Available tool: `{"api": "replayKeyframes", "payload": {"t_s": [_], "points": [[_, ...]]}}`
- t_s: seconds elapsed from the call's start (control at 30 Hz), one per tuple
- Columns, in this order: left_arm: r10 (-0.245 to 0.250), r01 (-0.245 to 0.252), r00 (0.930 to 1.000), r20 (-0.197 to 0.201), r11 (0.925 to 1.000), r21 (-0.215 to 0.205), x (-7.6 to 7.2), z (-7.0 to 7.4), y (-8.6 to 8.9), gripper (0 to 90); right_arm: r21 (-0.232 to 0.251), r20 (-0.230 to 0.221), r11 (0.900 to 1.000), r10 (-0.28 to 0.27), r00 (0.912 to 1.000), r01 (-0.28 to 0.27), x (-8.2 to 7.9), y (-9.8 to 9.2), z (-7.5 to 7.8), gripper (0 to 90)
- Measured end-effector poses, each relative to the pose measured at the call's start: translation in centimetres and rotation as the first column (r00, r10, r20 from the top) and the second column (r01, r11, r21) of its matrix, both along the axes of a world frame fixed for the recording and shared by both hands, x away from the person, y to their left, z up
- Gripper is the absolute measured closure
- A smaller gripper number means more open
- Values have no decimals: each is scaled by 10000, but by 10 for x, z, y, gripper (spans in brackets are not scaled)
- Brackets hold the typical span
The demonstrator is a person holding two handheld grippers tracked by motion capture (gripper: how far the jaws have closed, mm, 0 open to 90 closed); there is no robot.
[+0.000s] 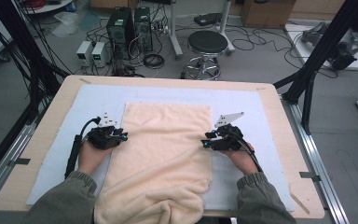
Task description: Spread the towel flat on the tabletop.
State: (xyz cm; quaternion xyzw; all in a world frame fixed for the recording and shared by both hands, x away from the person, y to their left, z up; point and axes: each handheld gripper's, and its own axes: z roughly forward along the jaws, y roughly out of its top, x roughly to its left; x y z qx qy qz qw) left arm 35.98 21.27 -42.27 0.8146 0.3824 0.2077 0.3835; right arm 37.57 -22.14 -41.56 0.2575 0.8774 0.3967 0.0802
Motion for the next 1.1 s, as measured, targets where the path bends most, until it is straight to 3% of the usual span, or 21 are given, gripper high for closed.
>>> {"api": "replayKeyframes", "payload": {"t_s": [0.17, 0.23, 0.3, 0.4, 0.47, 0.53, 0.6, 0.67, 0.7, 0.73, 0.8, 0.93, 1.1], "points": [[-746, 744, 9970, 225, 9972, 81, -24, 11, 5, 620, 170, 239, 9979, 628, 9977, -632, -26, 6, 11, 541], [-1043, 1038, 9940, 336, 9944, 175, -37, 11, 5, 599, 149, 53, 9952, 962, 9953, -963, -40, 8, 16, 522], [-1346, 1342, 9901, 388, 9909, 116, -49, 11, 6, 578, 214, 357, 9914, 1280, 9911, -1288, -57, 11, 19, 527], [-1874, 1868, 9815, 380, 9822, 201, -72, 6, 4, 553, 333, 323, 9801, 1944, 9804, -1955, -81, 14, 17, 555], [-2457, 2449, 9689, 298, 9692, 273, -89, 3, 2, 542, 350, 383, 9703, 2381, 9705, -2394, -96, 16, 14, 572], [-3025, 3022, 9531, -14, 9519, 501, -98, -1, -1, 540, 394, 156, 9617, 2708, 9625, -2712, -106, 18, 6, 592], [-3382, 3392, 9407, -276, 9361, 925, -106, -7, -5, 553, 46, -212, 9573, 2891, 9571, -2891, -111, 22, -6, 618], [-3668, 3692, 9293, -423, 9226, 1115, -109, -11, -7, 605, -154, -657, 9498, 3109, 9482, -3125, -113, 25, -16, 697], [-3676, 3700, 9290, -422, 9240, 969, -110, -12, -6, 644, -38, -761, 9448, 3263, 9422, -3275, -113, 25, -19, 782], [-3694, 3723, 9281, -474, 9235, 923, -110, -12, -6, 667, 83, -817, 9373, 3478, 9340, -3483, -114, 24, -19, 817], [-3670, 3705, 9287, -536, 9247, 880, -111, -11, -5, 694, -77, -767, 9284, 3699, 9259, -3716, -118, 22, -18, 840], [-3789, 3826, 9236, -578, 9201, 833, -118, -12, -3, 753, -47, -819, 9218, 3860, 9189, -3877, -127, 14, -18, 842], [-3840, 3887, 9200, -788, 9196, 573, -126, -9, 4, 723, -21, -720, 9174, 3967, 9151, -3979, -132, 12, -15, 828]]}}
